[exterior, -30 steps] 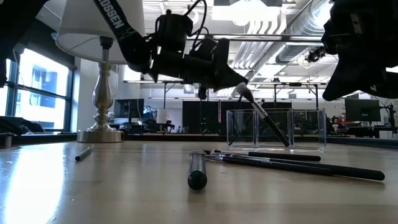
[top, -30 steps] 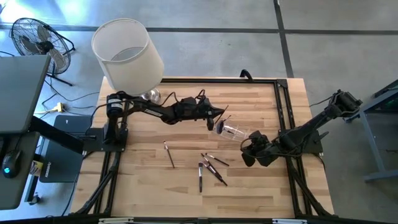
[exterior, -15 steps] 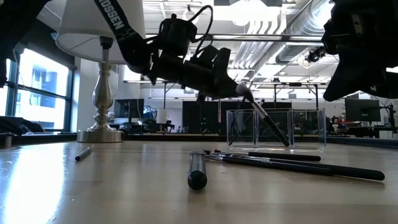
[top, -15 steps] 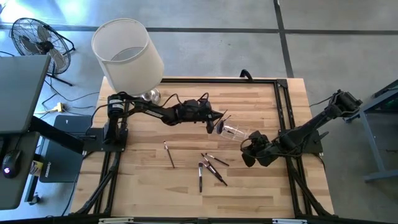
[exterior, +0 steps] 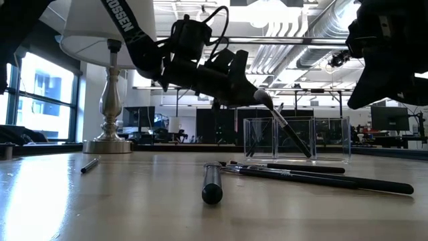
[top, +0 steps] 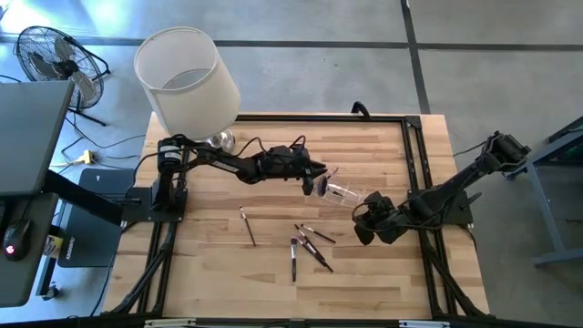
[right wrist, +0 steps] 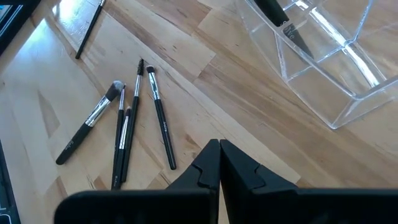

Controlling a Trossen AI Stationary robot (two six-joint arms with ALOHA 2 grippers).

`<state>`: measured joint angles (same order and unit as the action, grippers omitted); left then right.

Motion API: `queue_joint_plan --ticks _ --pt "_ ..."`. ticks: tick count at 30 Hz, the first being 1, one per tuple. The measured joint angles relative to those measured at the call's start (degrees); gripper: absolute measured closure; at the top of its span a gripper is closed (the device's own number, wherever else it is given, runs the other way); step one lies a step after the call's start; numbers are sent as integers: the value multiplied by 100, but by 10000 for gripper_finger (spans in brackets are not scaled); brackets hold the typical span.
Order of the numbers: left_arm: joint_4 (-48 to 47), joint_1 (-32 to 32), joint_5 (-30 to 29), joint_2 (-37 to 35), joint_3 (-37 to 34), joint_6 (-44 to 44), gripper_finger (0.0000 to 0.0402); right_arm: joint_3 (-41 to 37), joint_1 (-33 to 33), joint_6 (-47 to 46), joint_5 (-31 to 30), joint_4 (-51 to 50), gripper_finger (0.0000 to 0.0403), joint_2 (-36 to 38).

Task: Put items in baskets/containers
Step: Put the black eyeshadow brush into the transparent organizer

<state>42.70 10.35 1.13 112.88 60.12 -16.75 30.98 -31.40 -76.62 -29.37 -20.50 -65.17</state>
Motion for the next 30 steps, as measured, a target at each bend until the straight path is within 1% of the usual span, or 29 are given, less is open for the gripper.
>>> queue_joint_plan --ticks 3,6,9,13,16,18,21,23,25,27,30 --pt "2 5 0 -2 0 0 305 0 0 65 -4 1 402 0" --pt "-4 11 20 -67 -2 -1 301 0 0 137 -7 1 399 0" --pt "53 13 213 -311 -2 -2 300 0 0 268 -4 1 399 0" --pt "17 2 247 -630 -2 110 300 0 0 363 18 -12 402 0" --pt "-53 -26 111 -988 -1 140 300 0 0 489 43 -19 400 0" --pt "-228 -98 -148 -1239 10 152 300 0 0 697 82 -21 397 -1" --pt "-837 -344 -697 -1541 86 300 300 0 0 980 83 -19 396 -2" --pt "-1541 -580 -1138 -1731 242 438 300 0 0 1179 108 -3 396 -2" --pt "-2384 -830 -1629 -1809 586 503 300 0 0 1383 191 20 398 -2" --pt "-3465 -1084 -2060 -1828 996 488 300 0 0 1576 297 21 399 -2" --pt "-4988 -1460 -2626 -1818 1697 226 300 0 0 1843 332 41 400 -2"
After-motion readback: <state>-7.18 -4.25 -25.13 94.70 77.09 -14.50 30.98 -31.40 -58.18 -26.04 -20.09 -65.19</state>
